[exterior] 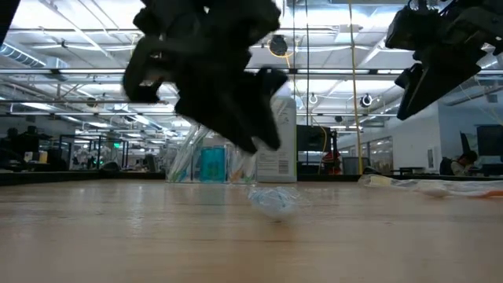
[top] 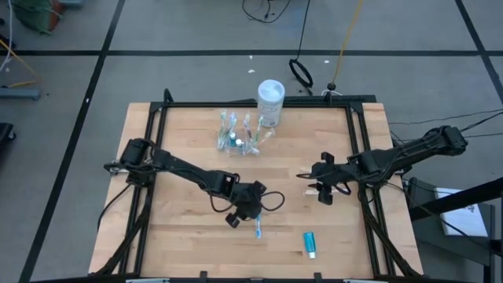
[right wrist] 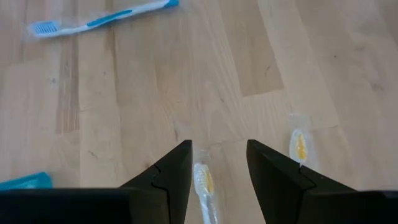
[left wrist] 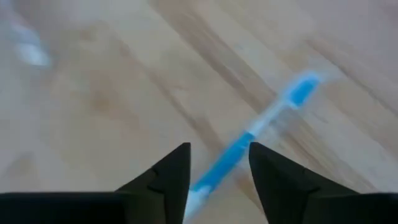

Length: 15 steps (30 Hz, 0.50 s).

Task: Pick & Place toothbrushing station
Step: Put the blue toothbrush into the transparent organizer

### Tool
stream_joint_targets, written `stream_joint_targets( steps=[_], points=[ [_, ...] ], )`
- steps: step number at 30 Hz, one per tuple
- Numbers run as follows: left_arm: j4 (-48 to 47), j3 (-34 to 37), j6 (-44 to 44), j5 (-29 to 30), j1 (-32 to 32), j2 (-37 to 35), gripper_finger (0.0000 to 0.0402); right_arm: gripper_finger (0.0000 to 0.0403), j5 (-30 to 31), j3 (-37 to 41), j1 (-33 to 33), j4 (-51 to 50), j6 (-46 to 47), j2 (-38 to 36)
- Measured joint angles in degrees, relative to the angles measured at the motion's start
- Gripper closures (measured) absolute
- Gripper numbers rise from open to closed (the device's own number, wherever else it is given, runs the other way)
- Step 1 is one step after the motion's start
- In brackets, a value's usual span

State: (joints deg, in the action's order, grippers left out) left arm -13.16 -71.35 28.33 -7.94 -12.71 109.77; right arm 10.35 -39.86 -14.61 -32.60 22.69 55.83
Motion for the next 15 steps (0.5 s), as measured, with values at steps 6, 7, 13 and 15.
stream_joint_targets(
  steps=[6, 7, 13, 15],
  points=[
    [1.2, 0.0, 6.1, -1.5, -0.6, 4.8, 0.0218, 0.0257, 0.0, 0.0, 0.0, 1.5, -2.4, 0.0],
    [1.9, -0.1, 6.6, -1.7, -0.6, 5.5, 0.0218, 0.0257, 0.0, 0.0, 0.0, 1.6, -2.4, 0.0],
    [1.7, -0.4, 7.2, -3.3, 0.0, 7.6, 0.0222, 0.0257, 0.0, 0.0, 0.0, 1.5, -2.4, 0.0],
    [1.6, -0.4, 7.3, -3.8, 0.1, 7.7, 0.024, 0.0257, 0.0, 0.0, 0.0, 1.5, -2.4, 0.0]
  ],
)
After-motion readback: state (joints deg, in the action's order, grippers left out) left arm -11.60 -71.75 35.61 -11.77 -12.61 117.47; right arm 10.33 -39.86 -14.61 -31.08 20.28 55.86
